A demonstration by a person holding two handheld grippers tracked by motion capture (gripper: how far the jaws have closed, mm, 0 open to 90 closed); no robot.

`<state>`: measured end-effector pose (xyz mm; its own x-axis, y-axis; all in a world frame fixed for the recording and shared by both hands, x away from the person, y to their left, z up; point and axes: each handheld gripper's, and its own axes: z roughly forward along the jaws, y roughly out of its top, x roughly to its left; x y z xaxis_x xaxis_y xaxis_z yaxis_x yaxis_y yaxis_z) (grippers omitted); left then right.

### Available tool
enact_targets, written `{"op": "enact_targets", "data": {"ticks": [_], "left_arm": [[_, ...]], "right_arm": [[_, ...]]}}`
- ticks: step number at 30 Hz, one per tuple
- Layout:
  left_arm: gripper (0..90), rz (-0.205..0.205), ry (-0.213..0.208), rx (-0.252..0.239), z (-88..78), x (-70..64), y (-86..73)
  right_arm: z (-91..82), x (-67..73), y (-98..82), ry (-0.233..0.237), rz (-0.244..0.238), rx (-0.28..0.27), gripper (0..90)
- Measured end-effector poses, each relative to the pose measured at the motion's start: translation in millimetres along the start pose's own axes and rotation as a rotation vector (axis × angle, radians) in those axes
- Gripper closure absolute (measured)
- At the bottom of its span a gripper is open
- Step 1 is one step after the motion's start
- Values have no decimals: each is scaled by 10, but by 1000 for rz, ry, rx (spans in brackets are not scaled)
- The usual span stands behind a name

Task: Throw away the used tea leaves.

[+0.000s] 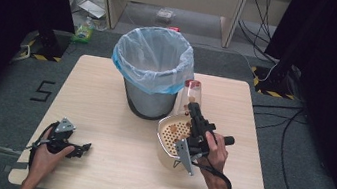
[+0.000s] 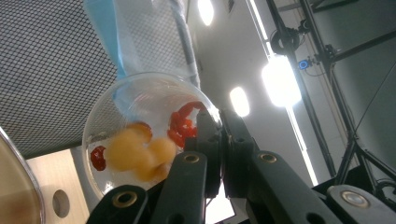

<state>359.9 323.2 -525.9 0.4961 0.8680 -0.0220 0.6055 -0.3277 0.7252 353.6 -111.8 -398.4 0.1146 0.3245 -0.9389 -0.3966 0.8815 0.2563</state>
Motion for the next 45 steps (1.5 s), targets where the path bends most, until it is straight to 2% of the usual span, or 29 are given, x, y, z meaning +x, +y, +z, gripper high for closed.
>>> {"op": "enact_targets", "data": {"ticks": [2, 4, 7, 11, 13, 14, 18, 21, 24, 29, 32, 37, 41, 45], "left_arm": [[0, 0, 0, 0, 0, 0, 0], [0, 0, 0, 0, 0, 0, 0], [0, 0, 0, 0, 0, 0, 0], [0, 0, 0, 0, 0, 0, 0], [0, 0, 0, 0, 0, 0, 0], [0, 0, 0, 0, 0, 0, 0], [0, 0, 0, 0, 0, 0, 0], [0, 0, 0, 0, -1, 0, 0], [0, 0, 0, 0, -1, 0, 0], [0, -1, 1, -1, 0, -1, -1], [0, -2, 2, 0, -2, -2, -2], [0, -2, 2, 0, -2, -2, -2], [0, -2, 2, -1, -1, -2, -2], [0, -1, 2, 1, -2, -1, -1]], "right_arm": [[18, 34, -43, 11, -13, 19, 879], [6, 19, -36, 8, -8, 13, 879], [18, -18, -39, 10, 39, 21, 878], [36, -63, -63, 41, 101, 39, 877], [59, -103, -80, 68, 181, 61, 877], [84, -141, -98, 91, 246, 81, 876], [150, -248, -176, 164, 452, 133, 876], [190, -296, -252, 210, 589, 164, 876], [227, -373, -329, 224, 697, 179, 876], [270, -521, -444, 241, 830, 194, 876], [289, -602, -495, 235, 885, 190, 875], [352, -760, -503, 238, 908, 178, 875], [433, -888, -516, 240, 955, 170, 875], [503, -999, -500, 247, 975, 162, 875]]}}
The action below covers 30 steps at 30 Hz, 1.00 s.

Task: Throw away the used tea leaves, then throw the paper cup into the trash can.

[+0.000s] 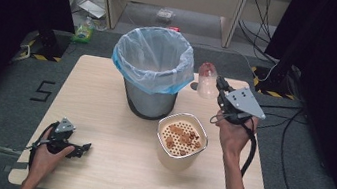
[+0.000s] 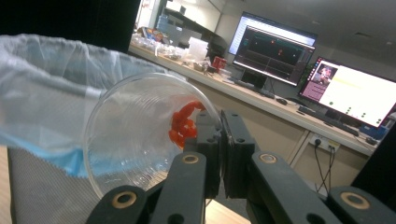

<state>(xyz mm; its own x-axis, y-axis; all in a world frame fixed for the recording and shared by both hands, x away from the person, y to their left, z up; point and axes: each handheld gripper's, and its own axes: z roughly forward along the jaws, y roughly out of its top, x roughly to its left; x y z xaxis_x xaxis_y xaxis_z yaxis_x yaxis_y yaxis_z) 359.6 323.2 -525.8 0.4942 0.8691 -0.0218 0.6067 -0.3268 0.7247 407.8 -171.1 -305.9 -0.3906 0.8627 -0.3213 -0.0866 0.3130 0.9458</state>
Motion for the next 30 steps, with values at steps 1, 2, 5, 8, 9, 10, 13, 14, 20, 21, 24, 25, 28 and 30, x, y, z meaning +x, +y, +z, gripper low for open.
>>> {"op": "enact_targets", "data": {"ticks": [1, 2, 5, 8, 9, 10, 13, 14, 20, 21, 24, 25, 28, 30], "left_arm": [[0, 0, 0, 0, 0, 0, 0], [0, 0, 0, 0, 0, 0, 0], [0, 0, 0, 0, 0, 0, 0], [0, 0, 0, 0, 0, 0, 0], [0, 0, 0, 0, 0, 0, 0], [0, 0, 0, 0, 0, 0, 0], [0, -1, 0, 0, 0, 0, 0], [0, 0, 0, 0, 0, 0, 0], [0, 0, 0, 0, 0, 0, 0], [0, 0, 0, 0, 0, 0, 0], [0, -1, 0, -1, 1, -1, 0], [0, -1, 0, -1, 1, -1, 0], [0, -1, 0, -1, 1, -1, 0], [0, -1, 0, -2, 2, -1, -1]], "right_arm": [[9, -17, 32, 3, 3, -3, 875], [14, -31, 65, -2, 0, -5, 875], [34, -81, 161, -6, 10, -14, 874], [64, -117, 250, -2, 13, -19, 874], [77, -124, 279, 0, 12, -20, 874], [91, -129, 307, 4, 8, -21, 874], [145, -147, 392, 16, 7, -26, 874], [161, -149, 408, 22, 17, -29, 874], [321, -135, 540, 49, 30, -28, 874], [351, -121, 570, 53, 27, -27, 874], [463, -60, 668, 78, 20, -25, 873], [509, -34, 702, 88, 17, -21, 873], [668, 55, 797, 120, 13, -15, 872], [793, 116, 836, 143, 11, 0, 872]]}}
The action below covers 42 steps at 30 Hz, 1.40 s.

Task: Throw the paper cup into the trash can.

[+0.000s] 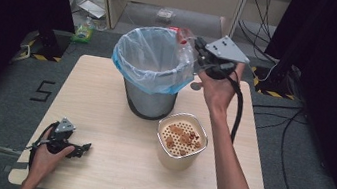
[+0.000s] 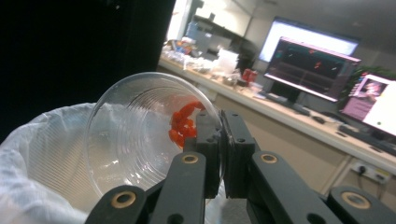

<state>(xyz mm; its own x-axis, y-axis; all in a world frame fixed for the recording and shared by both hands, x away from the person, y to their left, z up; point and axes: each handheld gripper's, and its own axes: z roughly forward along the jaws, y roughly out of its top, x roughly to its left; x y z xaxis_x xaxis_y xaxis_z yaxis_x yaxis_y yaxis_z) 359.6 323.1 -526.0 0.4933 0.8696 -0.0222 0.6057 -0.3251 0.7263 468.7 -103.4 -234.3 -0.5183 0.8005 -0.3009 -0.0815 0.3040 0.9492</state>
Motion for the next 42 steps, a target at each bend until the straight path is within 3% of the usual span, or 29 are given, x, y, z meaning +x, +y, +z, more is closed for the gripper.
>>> {"op": "enact_targets", "data": {"ticks": [7, 9, 11, 16, 20, 25, 28, 36, 42], "left_arm": [[0, 0, 0, 0, 0, 0, 0], [0, 0, 0, 1, 0, 0, 0], [0, 0, 0, 0, 0, 0, 0], [0, -1, 0, 0, -2, -2, -2], [0, -1, 0, 0, -2, -2, -2], [0, -2, 1, -1, -3, -4, -4], [0, -3, 2, -1, -5, -5, -5], [0, -3, 2, -1, -7, -7, -8], [0, -2, 1, 2, -11, -7, -7]], "right_arm": [[466, 136, 5, 90, 51, 85, 852], [567, 152, -7, 97, 78, 92, 809], [661, 162, -11, 109, 106, 116, 704], [667, 161, -10, 86, 92, 121, 659], [561, 69, -27, 67, 114, 114, 620], [370, -49, -106, 52, 111, 144, 555], [221, -110, -164, 25, 87, 173, 516], [-237, -251, -315, 13, 102, 203, 462], [-553, -298, -497, -12, 86, 237, 447]]}}
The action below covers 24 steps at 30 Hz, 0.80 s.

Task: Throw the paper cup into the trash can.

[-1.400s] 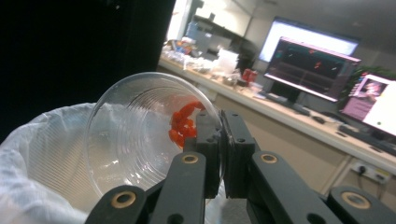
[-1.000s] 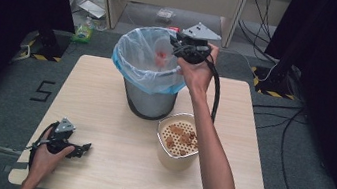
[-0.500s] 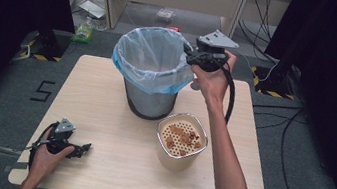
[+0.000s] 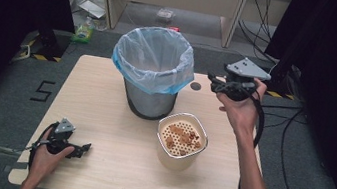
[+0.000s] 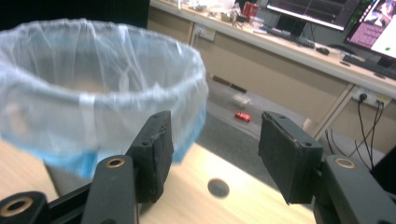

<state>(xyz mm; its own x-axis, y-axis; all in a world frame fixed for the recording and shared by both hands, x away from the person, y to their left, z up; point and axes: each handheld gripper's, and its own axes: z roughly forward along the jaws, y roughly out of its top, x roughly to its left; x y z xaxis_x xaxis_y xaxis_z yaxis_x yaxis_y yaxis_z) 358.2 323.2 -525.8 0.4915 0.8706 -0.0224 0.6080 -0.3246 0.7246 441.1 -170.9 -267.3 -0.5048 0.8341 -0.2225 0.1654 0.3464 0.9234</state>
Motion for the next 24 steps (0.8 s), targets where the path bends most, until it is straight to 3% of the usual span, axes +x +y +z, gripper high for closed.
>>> {"op": "enact_targets", "data": {"ticks": [7, 13, 24], "left_arm": [[0, -1, 0, -1, 1, 0, 0], [0, -1, 0, -1, 1, 0, 0], [0, -2, 0, -1, 1, -1, 0]], "right_arm": [[-208, -70, -355, -19, 12, 35, 437], [-340, -120, -709, -29, 50, 62, 430], [-465, -102, -1253, -42, 98, 107, 426]]}}
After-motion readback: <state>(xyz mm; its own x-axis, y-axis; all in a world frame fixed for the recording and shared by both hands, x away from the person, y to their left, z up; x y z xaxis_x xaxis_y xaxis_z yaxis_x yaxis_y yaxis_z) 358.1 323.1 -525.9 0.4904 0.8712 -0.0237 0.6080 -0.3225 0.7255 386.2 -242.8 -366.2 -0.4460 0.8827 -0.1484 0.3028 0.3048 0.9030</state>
